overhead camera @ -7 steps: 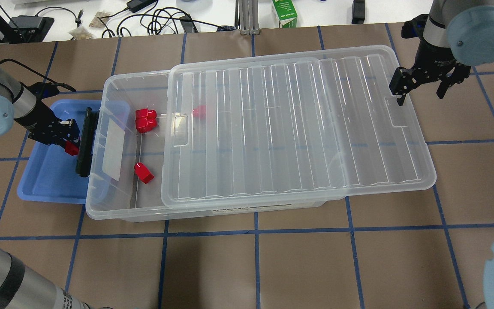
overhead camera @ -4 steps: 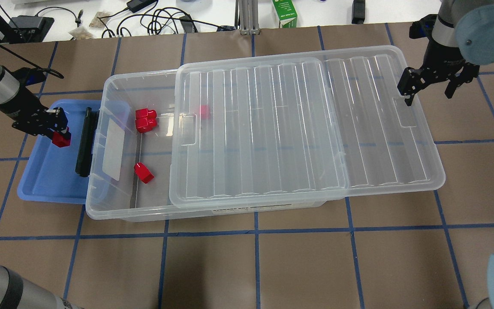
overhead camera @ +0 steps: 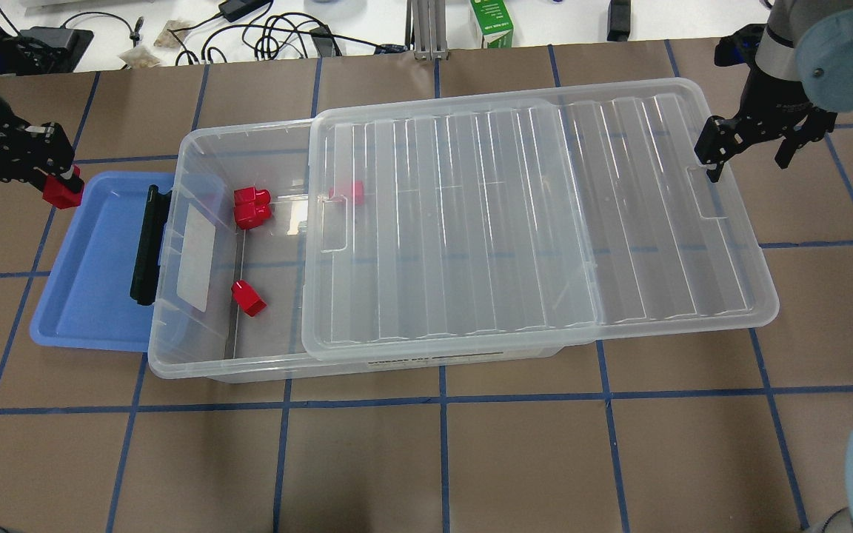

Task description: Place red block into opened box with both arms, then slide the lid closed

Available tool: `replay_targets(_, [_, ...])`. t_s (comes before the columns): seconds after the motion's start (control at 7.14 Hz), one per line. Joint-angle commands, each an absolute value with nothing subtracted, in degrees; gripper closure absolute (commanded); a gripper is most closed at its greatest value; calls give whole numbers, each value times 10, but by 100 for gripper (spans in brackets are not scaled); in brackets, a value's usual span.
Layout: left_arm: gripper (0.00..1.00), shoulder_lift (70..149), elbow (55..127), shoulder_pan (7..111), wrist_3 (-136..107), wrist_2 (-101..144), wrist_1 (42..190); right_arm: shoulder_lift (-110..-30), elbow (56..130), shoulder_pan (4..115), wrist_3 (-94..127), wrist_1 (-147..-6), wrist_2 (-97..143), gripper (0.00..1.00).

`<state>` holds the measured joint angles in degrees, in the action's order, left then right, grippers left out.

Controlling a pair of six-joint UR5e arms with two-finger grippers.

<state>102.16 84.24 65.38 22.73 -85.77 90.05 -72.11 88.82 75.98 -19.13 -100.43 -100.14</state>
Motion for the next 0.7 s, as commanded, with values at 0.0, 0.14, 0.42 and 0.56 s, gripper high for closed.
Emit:
replay_targets(0.0, [100,986,845,738,163,-860,911,-719,889,759,-193,-1007,-1000,0])
replay_targets(0.14, [100,988,846,753,159,-859,910,-718,888,759,-192,-1007,-999,0])
replay_targets(0.42, [100,989,845,754,154,-859,908,-729,886,760,-187,-1003,-993,0])
replay_targets(0.56, [100,989,845,755,152,-855,908,-750,887,762,-185,-1002,-993,0])
